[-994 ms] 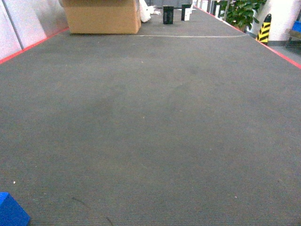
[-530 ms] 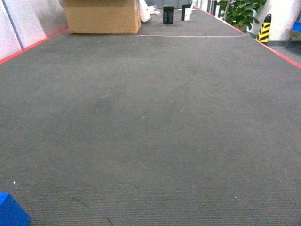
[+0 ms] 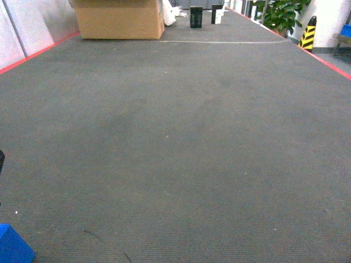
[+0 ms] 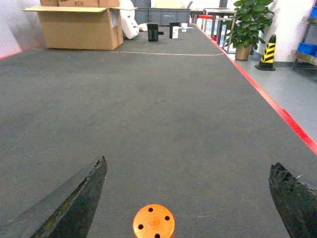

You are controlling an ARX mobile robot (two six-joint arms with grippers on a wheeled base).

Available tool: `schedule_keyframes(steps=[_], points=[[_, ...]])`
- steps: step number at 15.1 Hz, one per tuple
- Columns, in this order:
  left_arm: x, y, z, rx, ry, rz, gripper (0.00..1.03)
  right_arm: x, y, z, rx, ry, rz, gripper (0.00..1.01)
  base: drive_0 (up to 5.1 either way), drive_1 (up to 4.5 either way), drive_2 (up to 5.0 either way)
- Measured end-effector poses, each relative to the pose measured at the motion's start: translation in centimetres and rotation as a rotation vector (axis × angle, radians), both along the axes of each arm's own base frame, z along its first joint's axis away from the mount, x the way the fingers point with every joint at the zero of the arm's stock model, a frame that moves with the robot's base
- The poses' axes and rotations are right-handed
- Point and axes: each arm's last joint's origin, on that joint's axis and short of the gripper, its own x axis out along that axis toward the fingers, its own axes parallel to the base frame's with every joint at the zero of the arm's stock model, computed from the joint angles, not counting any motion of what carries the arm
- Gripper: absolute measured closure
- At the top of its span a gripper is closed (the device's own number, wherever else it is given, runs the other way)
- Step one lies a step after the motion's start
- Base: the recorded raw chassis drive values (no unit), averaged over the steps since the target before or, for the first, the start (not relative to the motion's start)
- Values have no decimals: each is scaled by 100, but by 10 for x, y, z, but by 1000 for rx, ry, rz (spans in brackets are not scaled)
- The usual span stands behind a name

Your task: Sort blue parts and orange caps into right shelf containers

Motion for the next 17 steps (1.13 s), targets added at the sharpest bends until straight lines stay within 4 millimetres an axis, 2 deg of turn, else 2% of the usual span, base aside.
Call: schedule_keyframes(steps=[7, 13, 14, 17], points=[[-1, -3, -10, 1, 56, -31, 5, 0, 0, 0, 0, 0, 0, 3, 0, 0, 0], [-12, -3, -21, -14, 126, -120, 5, 0, 0, 0, 0, 0, 0, 3, 0, 0, 0], [-15, -6, -28, 3, 169, -175, 5, 0, 0, 0, 0, 0, 0, 3, 0, 0, 0], [-18, -4, -36, 16, 221, -187, 5, 0, 0, 0, 0, 0, 0, 3, 0, 0, 0]])
